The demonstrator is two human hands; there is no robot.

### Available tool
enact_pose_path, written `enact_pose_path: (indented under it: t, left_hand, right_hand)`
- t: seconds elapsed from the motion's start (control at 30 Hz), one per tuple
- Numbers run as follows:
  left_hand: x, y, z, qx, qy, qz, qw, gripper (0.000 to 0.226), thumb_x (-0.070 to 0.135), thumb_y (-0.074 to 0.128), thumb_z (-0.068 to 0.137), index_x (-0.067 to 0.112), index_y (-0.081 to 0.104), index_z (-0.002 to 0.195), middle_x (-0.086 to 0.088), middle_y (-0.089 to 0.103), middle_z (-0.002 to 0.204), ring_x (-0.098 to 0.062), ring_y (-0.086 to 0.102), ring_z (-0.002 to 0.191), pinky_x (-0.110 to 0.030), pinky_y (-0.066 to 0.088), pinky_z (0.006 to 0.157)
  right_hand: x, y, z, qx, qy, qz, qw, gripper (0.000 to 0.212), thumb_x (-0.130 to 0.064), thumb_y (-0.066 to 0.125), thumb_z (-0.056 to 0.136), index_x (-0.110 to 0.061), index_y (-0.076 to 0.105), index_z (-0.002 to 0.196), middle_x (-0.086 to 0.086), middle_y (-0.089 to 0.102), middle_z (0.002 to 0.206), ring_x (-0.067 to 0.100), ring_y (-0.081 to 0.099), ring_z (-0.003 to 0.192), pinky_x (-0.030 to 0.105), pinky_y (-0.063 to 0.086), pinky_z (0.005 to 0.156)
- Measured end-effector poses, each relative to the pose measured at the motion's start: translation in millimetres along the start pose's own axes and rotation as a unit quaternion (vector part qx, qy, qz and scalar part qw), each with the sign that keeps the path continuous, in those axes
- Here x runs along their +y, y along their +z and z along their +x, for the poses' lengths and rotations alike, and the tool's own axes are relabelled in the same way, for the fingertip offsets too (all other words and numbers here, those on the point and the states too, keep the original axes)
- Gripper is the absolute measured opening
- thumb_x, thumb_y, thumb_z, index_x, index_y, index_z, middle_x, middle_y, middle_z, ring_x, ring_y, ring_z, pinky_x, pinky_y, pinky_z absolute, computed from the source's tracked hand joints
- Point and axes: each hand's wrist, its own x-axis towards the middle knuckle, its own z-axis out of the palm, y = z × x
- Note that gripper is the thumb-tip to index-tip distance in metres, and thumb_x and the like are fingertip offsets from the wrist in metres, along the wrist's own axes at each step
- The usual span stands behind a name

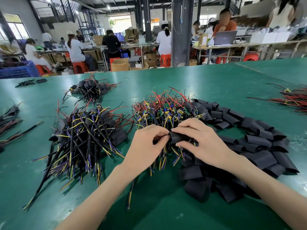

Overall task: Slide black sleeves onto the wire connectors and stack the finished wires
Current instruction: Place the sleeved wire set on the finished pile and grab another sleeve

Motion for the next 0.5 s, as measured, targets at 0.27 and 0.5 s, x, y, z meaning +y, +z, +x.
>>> enact_pose_path:
  t: [0.27,0.5]
  left_hand:
    - [1,-2,4,-0.036,-0.114,-0.095,0.988,0.009,0.008,0.069,0.083,0.015,0.074,0.079,0.014,0.059,0.057,0.002,0.046,0.052,-0.011,0.034,0.055]
    - [-9,-28,16,0.087,-0.074,0.055,0.992,0.008,0.007,0.066,0.083,0.013,0.070,0.082,0.006,0.066,0.074,-0.003,0.057,0.068,-0.020,0.044,0.070]
  right_hand:
    - [-2,3,0,0.031,-0.038,-0.069,0.996,0.032,-0.013,0.073,0.079,-0.004,0.067,0.109,0.007,0.060,0.102,0.022,0.049,0.093,0.035,0.046,0.082]
    - [15,-15,5,0.078,0.126,-0.078,0.986,0.031,-0.023,0.060,0.091,-0.008,0.058,0.117,0.007,0.056,0.113,0.024,0.051,0.108,0.036,0.040,0.097]
